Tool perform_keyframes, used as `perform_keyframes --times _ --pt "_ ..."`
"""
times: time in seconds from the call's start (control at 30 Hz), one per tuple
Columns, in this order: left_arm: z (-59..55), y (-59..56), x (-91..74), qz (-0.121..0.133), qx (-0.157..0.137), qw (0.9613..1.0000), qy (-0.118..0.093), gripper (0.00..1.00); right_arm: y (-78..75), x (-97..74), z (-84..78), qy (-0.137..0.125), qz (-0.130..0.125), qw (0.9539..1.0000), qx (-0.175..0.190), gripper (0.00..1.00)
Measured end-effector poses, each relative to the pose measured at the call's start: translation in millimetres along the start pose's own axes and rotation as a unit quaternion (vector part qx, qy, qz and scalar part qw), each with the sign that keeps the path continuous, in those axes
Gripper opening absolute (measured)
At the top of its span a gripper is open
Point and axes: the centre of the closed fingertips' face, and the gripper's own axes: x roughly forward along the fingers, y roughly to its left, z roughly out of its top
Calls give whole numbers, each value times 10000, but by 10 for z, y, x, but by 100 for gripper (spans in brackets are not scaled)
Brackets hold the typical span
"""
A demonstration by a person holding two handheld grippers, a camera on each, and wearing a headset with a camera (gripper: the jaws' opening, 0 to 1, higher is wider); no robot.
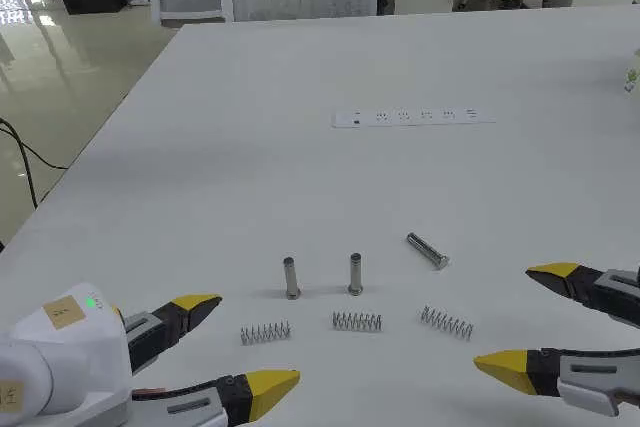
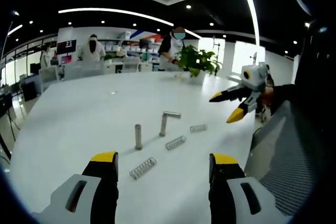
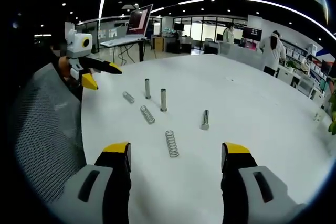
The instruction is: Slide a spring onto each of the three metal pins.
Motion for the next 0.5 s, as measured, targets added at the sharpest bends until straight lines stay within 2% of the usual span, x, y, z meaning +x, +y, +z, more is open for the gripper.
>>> perform_keyframes --times 0.5 --pt "-3 -3 -2 19 6 10000 23 65 5 2 -9 24 7 10000 4 68"
